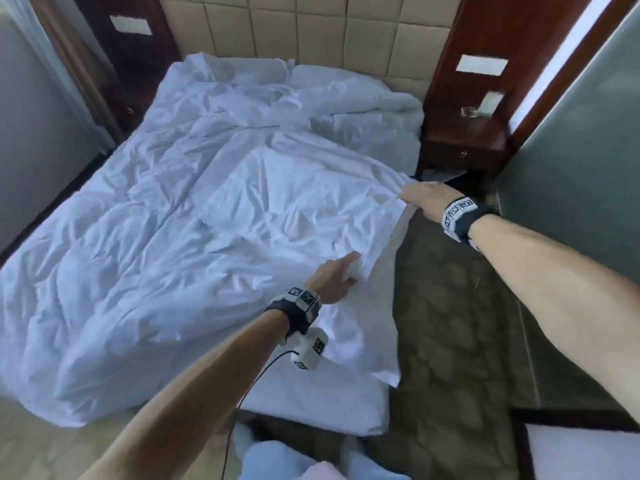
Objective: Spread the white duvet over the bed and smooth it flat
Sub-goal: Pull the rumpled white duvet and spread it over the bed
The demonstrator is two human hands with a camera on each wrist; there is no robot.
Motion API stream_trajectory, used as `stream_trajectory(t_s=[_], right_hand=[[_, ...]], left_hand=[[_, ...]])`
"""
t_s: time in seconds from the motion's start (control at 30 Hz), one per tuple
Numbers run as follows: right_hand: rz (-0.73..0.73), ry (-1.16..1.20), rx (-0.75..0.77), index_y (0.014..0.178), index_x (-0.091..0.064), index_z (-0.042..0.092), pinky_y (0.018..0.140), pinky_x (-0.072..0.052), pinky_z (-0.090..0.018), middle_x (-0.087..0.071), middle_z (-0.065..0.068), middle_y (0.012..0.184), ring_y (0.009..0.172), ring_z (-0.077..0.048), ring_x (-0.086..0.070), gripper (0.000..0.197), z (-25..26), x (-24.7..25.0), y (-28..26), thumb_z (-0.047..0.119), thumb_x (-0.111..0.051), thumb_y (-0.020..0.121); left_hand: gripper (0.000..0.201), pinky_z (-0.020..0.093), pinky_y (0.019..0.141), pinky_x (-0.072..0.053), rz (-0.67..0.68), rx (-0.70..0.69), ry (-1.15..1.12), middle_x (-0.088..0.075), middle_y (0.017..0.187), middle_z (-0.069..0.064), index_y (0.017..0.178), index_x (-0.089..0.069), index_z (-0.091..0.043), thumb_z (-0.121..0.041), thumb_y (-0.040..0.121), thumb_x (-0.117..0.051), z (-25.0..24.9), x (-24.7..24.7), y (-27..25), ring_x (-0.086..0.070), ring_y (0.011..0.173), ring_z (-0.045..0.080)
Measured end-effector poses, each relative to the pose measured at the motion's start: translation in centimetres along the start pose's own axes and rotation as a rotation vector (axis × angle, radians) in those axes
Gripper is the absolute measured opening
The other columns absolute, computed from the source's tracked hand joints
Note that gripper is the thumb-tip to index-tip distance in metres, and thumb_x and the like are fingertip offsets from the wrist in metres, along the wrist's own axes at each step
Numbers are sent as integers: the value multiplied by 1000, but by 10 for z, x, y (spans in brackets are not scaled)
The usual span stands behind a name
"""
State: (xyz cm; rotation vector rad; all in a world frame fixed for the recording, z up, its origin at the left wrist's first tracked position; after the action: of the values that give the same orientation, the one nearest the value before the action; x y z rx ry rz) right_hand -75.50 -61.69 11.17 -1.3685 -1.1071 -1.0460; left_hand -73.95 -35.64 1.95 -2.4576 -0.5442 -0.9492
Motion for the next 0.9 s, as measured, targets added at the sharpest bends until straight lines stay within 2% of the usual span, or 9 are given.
stream_trajectory(t_s=[0.07,0.13,0.2,0.27,0.3,0.37,0.47,0.73,0.9], right_hand=[[69,-106,-101,136,-56,11,102,-44,-46,-49,-11,146,133,-32,-48,52,-51,-6,-60,-10,-50,89],[214,-181,-237,146,-44,23,111,-35,-44,-36,-2,156,141,-24,-38,53,-91,-32,-113,4,-47,97],[434,-160,-393,148,-37,35,117,-25,-48,-26,7,161,146,-18,-28,48,-120,-83,-159,22,-44,102],[602,-121,-444,152,-28,38,116,-23,-51,-23,3,161,147,-23,-24,59,-126,-128,-196,30,-52,98],[624,-96,-427,154,-23,38,116,-24,-52,-21,1,161,147,-25,-22,67,-116,-145,-208,30,-55,95],[626,-22,-381,156,-19,37,117,-23,-52,-18,0,162,148,-28,-20,62,-86,-176,-215,30,-45,100],[543,67,-240,154,-20,40,113,-32,-54,-23,-2,162,147,-29,-25,62,-20,-203,-199,26,-47,99],[451,220,-40,155,0,45,117,-17,-60,1,2,167,153,-31,-2,82,144,-262,-144,62,-49,92],[431,276,-52,155,3,45,119,-8,-61,13,4,166,153,-30,8,87,208,-291,-153,65,-51,90]], left_hand=[[68,37,89,-44,95,-95,-47,-61,128,17,153,-27,-23,-33,96,-63,-56,-44,11,-59,113,36],[85,41,97,-47,231,-170,-8,-57,136,17,157,-13,-28,-41,92,-67,-90,-86,14,-58,118,33],[95,48,104,-46,321,-215,115,-50,145,14,156,2,-39,-43,91,-68,-96,-123,14,-54,127,31],[100,51,103,-46,337,-198,238,-44,151,11,154,10,-45,-42,90,-67,-81,-146,17,-51,131,33],[101,51,102,-46,336,-171,277,-40,154,10,154,11,-45,-40,91,-67,-71,-152,16,-49,132,34],[100,51,104,-45,328,-101,344,-33,159,7,156,11,-42,-37,91,-66,-46,-158,7,-47,134,34],[99,50,107,-41,316,-49,474,-26,162,7,157,10,-38,-35,92,-64,-9,-153,-15,-41,139,33],[99,48,119,-23,225,122,662,-10,167,6,157,10,-36,-40,91,-63,87,-126,-87,-18,150,34],[101,53,121,-16,284,163,746,-2,167,5,157,11,-34,-43,90,-63,138,-136,-131,-11,151,37]])
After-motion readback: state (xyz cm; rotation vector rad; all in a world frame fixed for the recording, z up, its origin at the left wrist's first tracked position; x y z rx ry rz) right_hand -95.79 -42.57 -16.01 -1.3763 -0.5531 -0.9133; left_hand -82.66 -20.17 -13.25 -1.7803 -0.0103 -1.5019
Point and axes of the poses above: each hand's wrist, its own y-axis towards the middle knuckle, its own x-axis out of the back of the hand, z = x × y, the point moved 4 cm from there along y, towards the middle knuckle
